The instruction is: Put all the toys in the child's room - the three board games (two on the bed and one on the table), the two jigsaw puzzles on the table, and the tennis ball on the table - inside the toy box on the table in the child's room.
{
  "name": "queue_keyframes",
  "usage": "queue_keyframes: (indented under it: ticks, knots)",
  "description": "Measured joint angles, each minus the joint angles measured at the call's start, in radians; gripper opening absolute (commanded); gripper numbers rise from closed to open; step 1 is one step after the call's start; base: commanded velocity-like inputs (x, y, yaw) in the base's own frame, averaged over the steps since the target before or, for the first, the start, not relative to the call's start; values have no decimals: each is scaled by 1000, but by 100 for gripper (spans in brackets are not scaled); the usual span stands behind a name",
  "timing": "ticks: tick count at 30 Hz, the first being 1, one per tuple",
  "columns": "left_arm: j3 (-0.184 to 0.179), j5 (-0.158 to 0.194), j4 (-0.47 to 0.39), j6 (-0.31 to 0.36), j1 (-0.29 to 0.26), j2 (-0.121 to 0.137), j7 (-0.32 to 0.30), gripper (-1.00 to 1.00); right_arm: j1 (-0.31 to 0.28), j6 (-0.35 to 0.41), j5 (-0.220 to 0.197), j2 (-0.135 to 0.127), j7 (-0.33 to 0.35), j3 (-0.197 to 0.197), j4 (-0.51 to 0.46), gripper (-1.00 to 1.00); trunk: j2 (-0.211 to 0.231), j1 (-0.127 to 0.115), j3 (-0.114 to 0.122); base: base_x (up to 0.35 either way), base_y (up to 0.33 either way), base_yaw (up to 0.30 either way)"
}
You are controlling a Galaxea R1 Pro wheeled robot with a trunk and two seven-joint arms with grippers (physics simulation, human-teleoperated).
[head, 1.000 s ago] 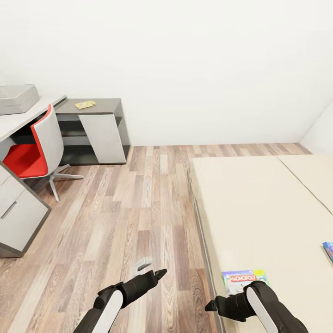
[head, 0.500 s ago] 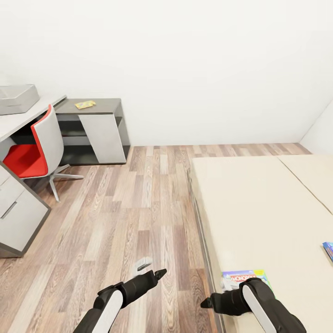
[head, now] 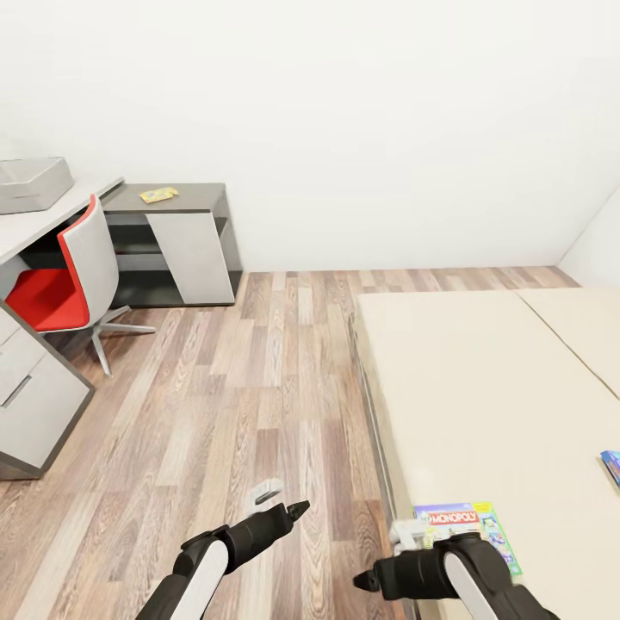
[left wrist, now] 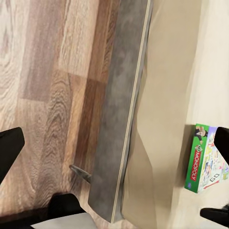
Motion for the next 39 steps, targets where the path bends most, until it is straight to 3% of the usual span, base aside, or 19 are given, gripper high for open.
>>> queue_keyframes:
  ticks: [6,15,39]
  knots:
    - [1,0,0,0,0,0,1,100,57,0,2,-25,1,9,-133,100,0,0,0,0,0,0]
    - [1,0,0,0,0,0,1,100,84,0,2,-69,2,25,-216,100,0,0,0,0,0,0]
    - [0,0,11,-5,0,-1,1,100,90,0,2,-83,2,27,-238,100,0,0,0,0,0,0]
